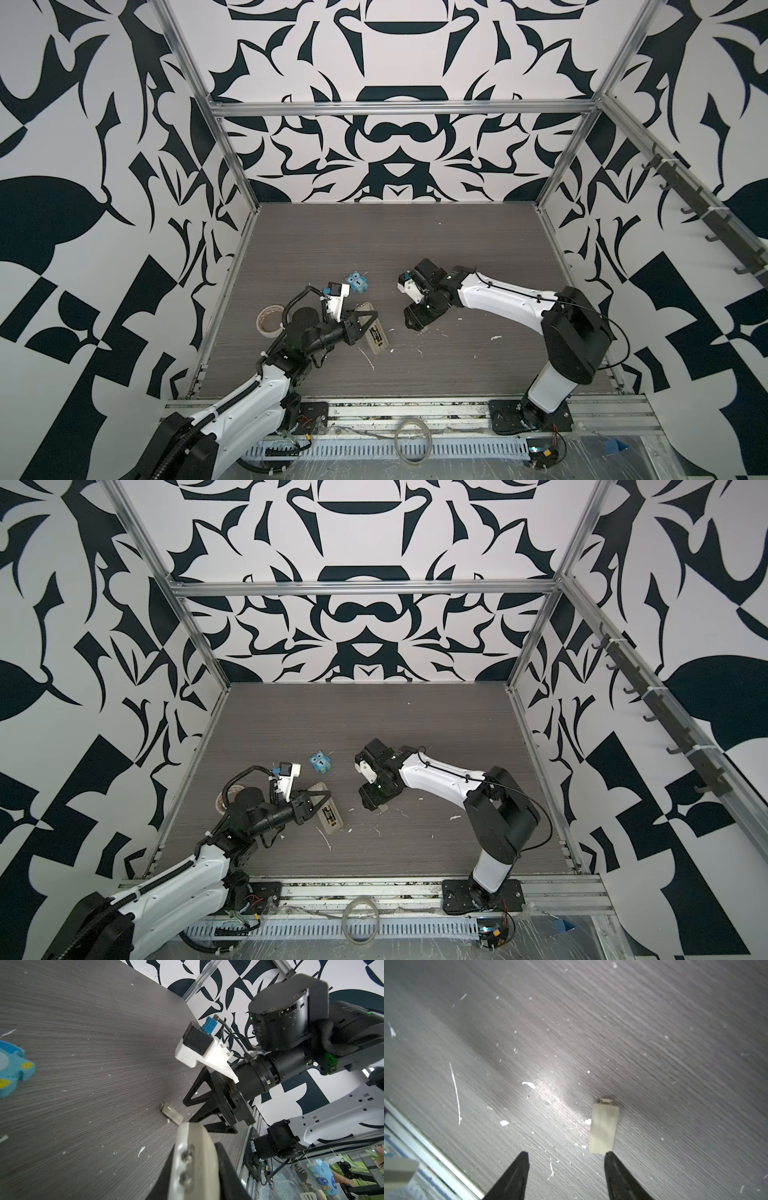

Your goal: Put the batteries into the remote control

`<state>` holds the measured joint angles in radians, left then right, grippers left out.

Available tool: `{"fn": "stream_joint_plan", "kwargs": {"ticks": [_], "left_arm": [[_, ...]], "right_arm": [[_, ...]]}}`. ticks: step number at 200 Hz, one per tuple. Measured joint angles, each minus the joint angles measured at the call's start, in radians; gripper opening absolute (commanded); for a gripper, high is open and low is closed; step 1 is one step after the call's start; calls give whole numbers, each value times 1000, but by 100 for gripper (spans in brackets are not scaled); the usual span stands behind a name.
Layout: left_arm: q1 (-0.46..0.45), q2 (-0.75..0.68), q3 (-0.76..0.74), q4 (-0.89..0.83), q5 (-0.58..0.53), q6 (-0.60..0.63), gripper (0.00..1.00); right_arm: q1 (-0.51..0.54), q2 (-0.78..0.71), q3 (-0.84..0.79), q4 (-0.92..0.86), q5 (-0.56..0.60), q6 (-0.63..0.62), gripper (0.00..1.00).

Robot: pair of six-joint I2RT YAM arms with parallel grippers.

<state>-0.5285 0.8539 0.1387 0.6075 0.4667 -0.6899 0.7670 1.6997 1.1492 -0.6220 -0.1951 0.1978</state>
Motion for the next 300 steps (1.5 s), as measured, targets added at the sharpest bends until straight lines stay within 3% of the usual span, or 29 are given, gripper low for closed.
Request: {"fn": "stream_joint_plan", "kwargs": {"ticks": [93,172,300], "left_arm": [[0,-47,-1,-15,-15,5,0],[0,-34,-1,-15,-16,7,0],[0,-58,-1,-31,-23,8,0]], "right_arm": [[-27,211,156,-35,55,-18,69],[-18,216,156,-39,46,-12,64],[99,214,111,40,-25,85,60]]}}
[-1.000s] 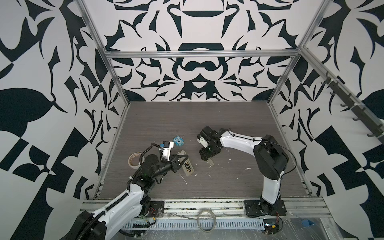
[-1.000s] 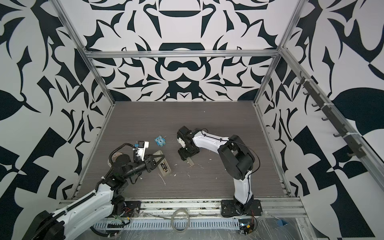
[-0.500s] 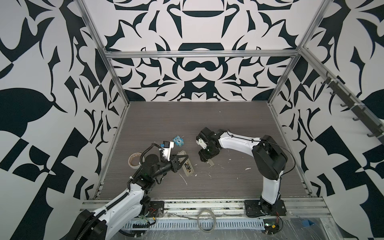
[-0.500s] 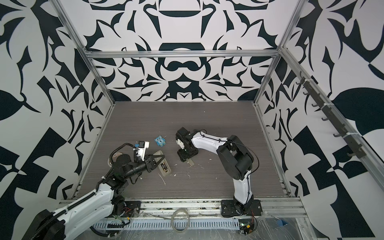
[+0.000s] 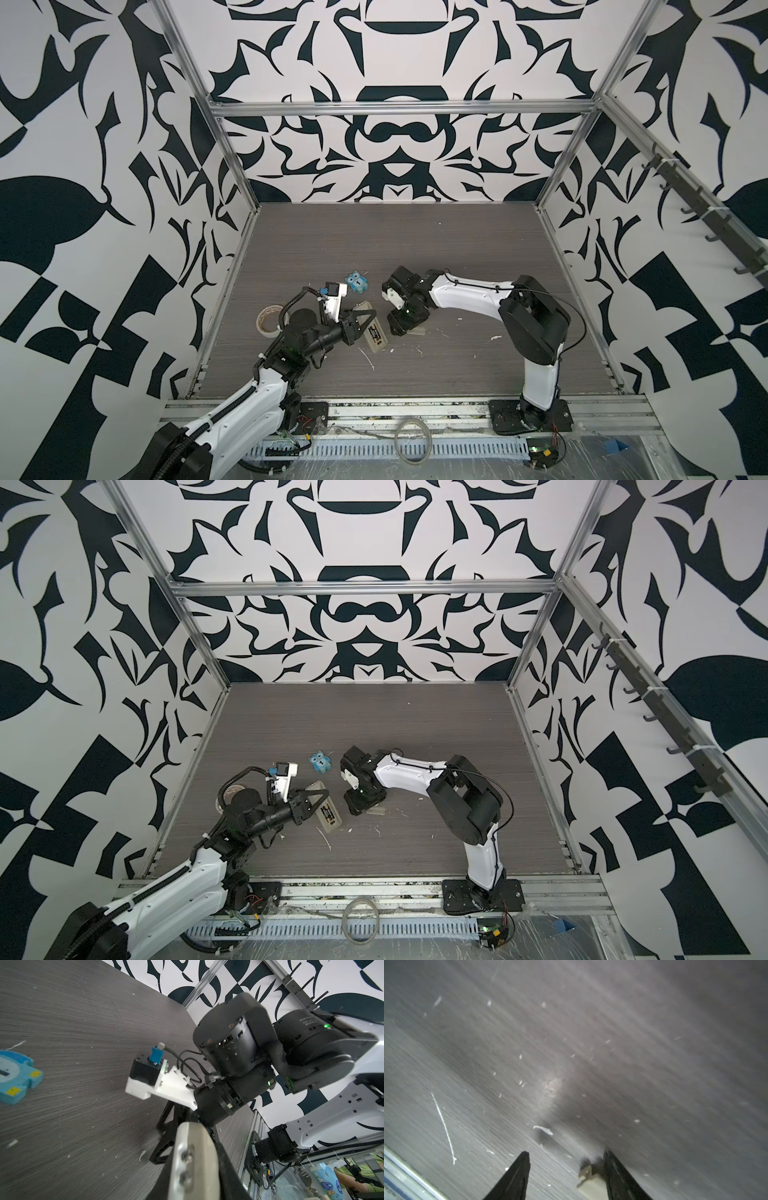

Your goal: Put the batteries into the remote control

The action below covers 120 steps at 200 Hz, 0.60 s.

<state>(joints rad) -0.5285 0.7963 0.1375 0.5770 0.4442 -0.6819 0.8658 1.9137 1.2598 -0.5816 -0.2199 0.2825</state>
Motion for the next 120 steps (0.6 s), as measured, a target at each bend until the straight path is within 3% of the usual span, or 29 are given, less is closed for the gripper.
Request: {"fn": "stream_joint_plan", "kwargs": {"ticks": [73,120], "left_arm": [[0,-25,0,-22,-8,2,0],[0,-16,0,-21,-8,2,0]], "right_arm": [[52,-69,-95,34,-23,70,59],[63,-184,-111,-1,-19,104,63]]}}
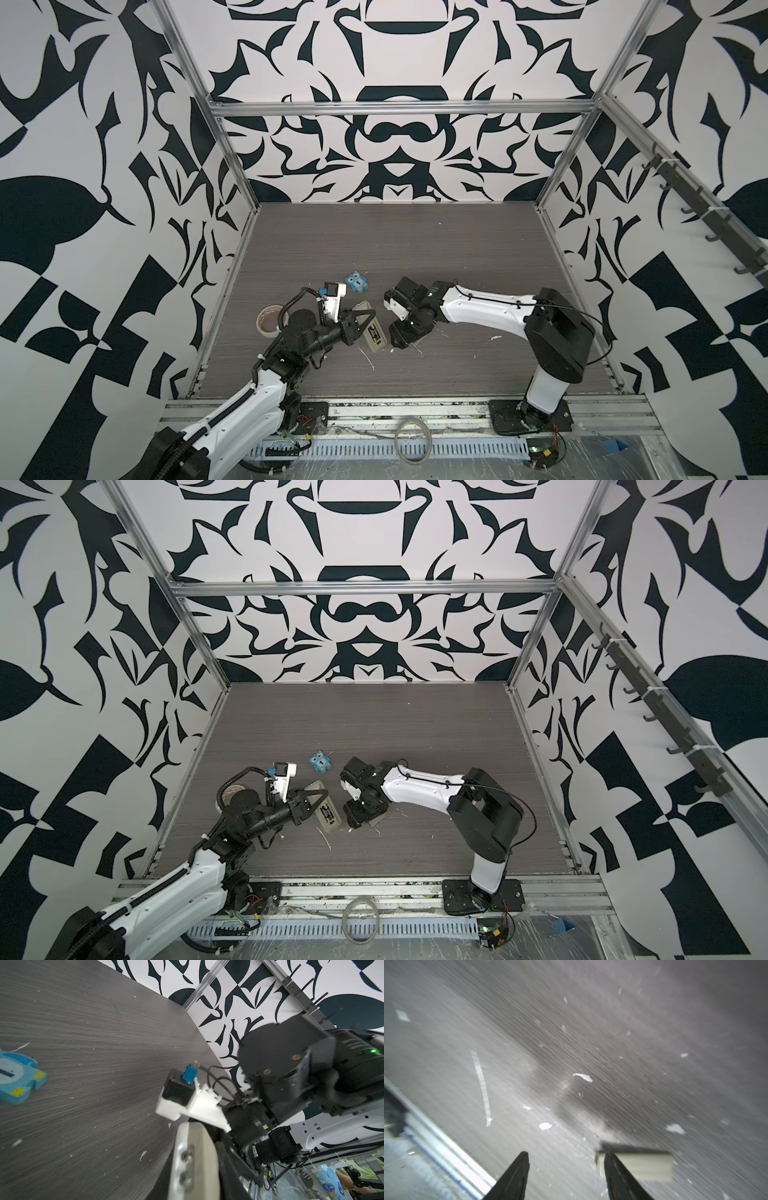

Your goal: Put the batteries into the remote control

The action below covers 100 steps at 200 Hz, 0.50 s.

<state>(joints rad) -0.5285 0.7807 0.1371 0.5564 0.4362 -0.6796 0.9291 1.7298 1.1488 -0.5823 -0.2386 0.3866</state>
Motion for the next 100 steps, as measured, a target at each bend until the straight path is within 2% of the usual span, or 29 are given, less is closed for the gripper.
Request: {"fn": "stream_joint_plan", "kwargs": {"ticks": [42,100], "left_arm": [[0,13,0,0,0,0,0],[0,14,0,0,0,0,0]], "right_arm": [[-5,-81,-11,-26,18,9,65],[-68,-145,-159,-43,21,31,65]]}}
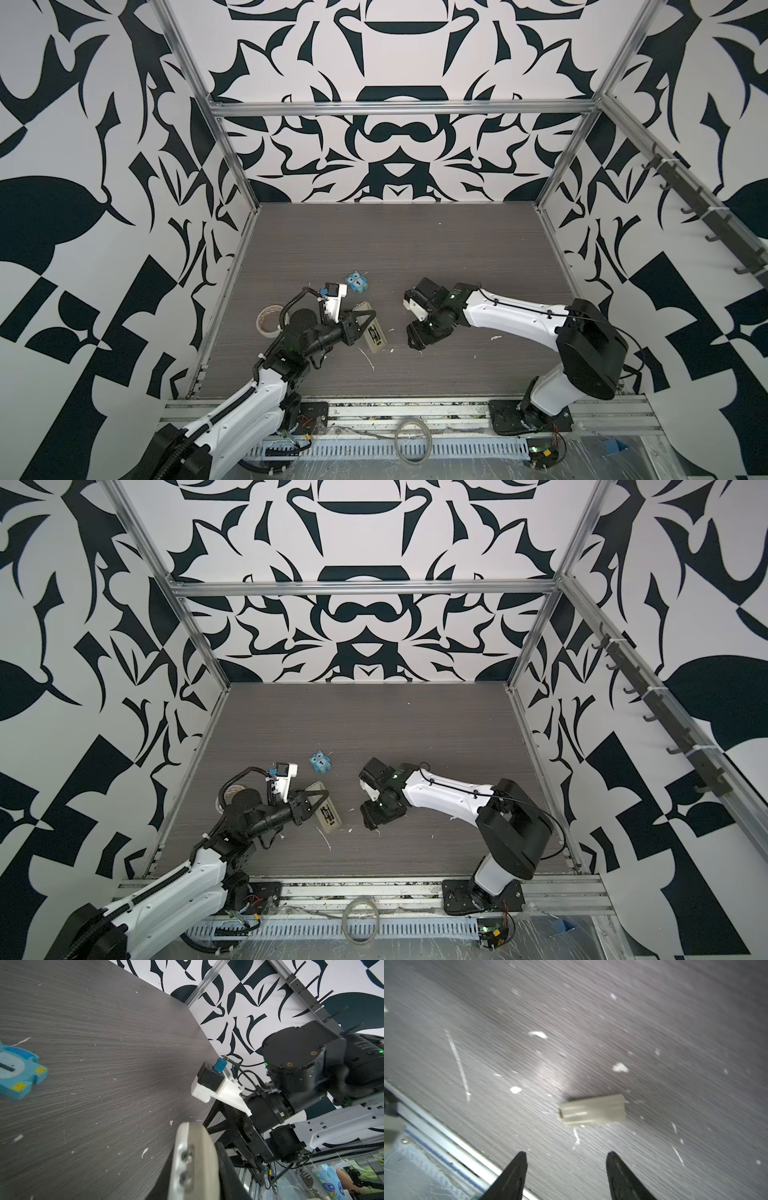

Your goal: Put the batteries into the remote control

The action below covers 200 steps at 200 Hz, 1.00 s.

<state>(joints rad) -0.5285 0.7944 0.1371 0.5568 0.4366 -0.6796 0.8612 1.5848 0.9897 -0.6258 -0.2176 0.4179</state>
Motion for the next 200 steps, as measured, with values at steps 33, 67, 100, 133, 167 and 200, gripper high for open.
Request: {"fn": "stream_joint_plan", "kwargs": {"ticks": [33,67,100,133,167,200], "left_arm": [[0,2,0,0,0,0,0],[0,2,0,0,0,0,0],[0,0,0,-1,0,1,0],[0,0,0,-1,0,1,0],[0,0,0,-1,-1,1,0],[0,-1,0,-1,-3,3,0]], "right_arm": [[-16,-4,-24,14,-10,3,65],[-18,14,-35,48,-29,4,65],[-31,40,-48,81,-37,6,65],[-41,62,-58,99,-39,6,65],[-44,74,-57,108,-44,6,64],[-45,104,-22,83,-49,-1,64]]}}
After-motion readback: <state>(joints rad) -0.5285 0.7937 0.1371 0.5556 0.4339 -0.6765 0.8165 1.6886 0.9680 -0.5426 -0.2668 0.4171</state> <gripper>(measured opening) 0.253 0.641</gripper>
